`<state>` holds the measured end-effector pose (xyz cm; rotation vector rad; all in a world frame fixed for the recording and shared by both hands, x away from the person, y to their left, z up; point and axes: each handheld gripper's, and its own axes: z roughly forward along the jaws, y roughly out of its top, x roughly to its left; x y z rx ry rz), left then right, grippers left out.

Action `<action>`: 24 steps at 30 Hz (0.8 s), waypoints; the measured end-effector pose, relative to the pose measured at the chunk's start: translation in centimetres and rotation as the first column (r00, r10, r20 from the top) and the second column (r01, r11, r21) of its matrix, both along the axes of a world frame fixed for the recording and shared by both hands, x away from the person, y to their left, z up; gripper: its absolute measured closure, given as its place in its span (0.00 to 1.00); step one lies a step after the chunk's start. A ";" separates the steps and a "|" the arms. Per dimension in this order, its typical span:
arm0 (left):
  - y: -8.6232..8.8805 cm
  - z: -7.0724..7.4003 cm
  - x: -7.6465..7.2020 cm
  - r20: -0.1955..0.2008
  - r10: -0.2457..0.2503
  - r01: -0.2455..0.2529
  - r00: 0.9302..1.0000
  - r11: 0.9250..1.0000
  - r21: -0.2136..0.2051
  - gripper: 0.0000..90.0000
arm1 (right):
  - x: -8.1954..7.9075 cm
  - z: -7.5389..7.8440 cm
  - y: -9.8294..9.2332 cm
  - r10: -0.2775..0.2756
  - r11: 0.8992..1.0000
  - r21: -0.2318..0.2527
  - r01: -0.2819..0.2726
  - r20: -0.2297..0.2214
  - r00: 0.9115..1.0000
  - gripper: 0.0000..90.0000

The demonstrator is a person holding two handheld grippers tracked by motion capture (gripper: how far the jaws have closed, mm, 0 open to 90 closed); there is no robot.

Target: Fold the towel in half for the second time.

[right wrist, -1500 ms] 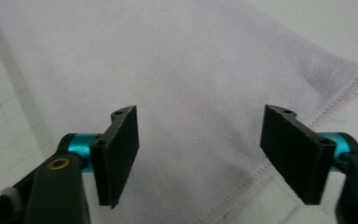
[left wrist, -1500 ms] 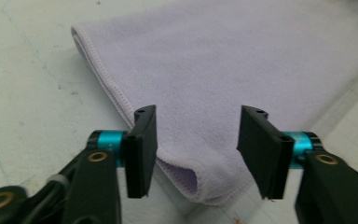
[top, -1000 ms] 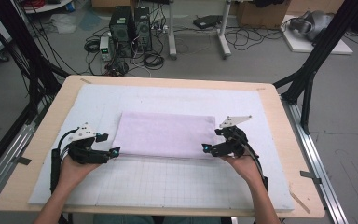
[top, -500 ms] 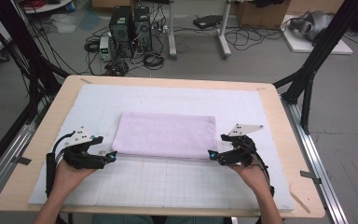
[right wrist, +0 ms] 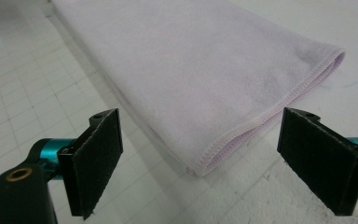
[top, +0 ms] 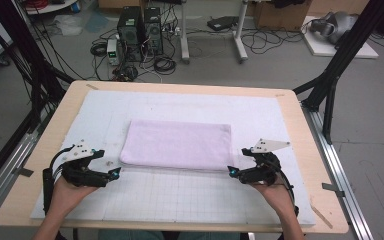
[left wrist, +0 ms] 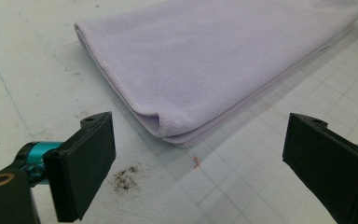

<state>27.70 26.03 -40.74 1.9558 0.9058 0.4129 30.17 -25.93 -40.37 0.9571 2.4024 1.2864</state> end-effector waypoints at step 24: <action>1.0 -0.4 -2.0 0.012 0.017 -0.017 1.000 1.000 0.008 0.07 | -4.3 -0.1 -2.5 -0.019 1.000 0.024 0.018 0.055 0.998 0.14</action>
